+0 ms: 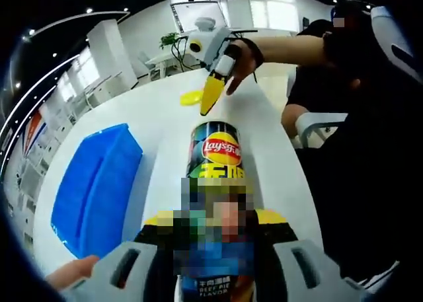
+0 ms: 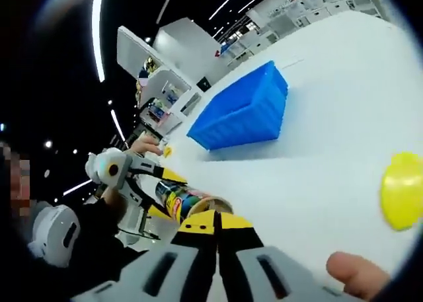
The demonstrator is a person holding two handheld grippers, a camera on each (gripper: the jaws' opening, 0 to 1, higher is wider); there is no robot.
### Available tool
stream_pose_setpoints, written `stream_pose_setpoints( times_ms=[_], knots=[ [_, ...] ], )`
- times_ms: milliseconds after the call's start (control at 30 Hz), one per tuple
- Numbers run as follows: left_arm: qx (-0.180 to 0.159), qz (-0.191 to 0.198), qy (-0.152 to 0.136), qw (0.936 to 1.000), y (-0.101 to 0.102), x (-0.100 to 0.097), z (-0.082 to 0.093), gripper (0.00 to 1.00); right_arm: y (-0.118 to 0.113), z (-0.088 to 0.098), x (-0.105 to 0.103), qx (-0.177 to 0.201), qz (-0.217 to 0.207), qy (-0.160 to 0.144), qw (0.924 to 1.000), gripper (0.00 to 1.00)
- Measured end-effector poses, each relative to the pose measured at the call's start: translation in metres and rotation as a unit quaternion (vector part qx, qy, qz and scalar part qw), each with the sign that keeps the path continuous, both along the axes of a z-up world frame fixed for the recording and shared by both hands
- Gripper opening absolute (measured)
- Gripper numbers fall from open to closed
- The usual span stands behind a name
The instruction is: Open the lid of the chip container on the table, take out the chips, place them into the box in front of the container, and close the lid
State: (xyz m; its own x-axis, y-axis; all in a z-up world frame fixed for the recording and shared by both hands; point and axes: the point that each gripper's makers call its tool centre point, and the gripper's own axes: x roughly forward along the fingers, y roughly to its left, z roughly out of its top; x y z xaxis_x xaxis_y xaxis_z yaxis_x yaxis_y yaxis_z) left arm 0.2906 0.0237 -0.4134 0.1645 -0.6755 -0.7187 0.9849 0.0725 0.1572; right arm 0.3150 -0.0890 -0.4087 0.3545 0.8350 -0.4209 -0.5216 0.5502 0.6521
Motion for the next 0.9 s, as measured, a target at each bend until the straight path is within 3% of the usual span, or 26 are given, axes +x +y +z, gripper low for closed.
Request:
stream_pose_setpoints(
  times_ms=[100,167,233,300,467,533,600,667,800,900],
  knots=[
    [0.0,-0.002,-0.004,1.0,0.0,-0.001,0.0,0.42,0.005,-0.005,0.002,-0.005,0.018,0.0,0.9998,0.02],
    [0.001,-0.002,-0.009,1.0,0.0,-0.001,0.0,0.42,0.011,-0.002,-0.005,0.031,0.041,0.035,0.998,0.02],
    [0.003,-0.002,-0.012,0.9999,0.0,-0.001,-0.001,0.42,0.015,0.005,0.0,0.07,0.032,0.052,0.9957,0.03],
    [0.003,-0.002,-0.014,0.9999,0.0,-0.001,-0.001,0.42,0.01,-0.004,0.008,0.051,0.016,0.051,0.9973,0.03],
    [0.0,-0.002,-0.014,0.9999,0.0,-0.001,-0.001,0.43,0.008,0.001,0.009,0.056,0.013,0.068,0.996,0.06],
    [-0.002,-0.002,-0.014,0.9999,0.0,0.0,-0.001,0.43,0.006,0.002,0.005,0.046,0.019,0.055,0.9973,0.07],
    [-0.003,-0.003,-0.016,0.9999,0.0,0.0,-0.001,0.43,0.005,0.0,0.007,0.039,0.017,0.054,0.9976,0.15],
    [-0.004,-0.004,-0.019,0.9998,0.0,0.0,-0.001,0.43,0.01,0.0,0.003,0.037,0.022,0.064,0.997,0.11],
    [-0.005,-0.005,-0.02,0.9998,0.0,0.0,-0.001,0.43,0.018,-0.016,-0.006,-0.011,0.035,0.07,0.9969,0.16],
    [-0.006,-0.005,-0.022,0.9997,0.0,0.0,-0.001,0.43,0.025,-0.016,-0.01,-0.005,0.045,0.083,0.9955,0.11]
  ],
)
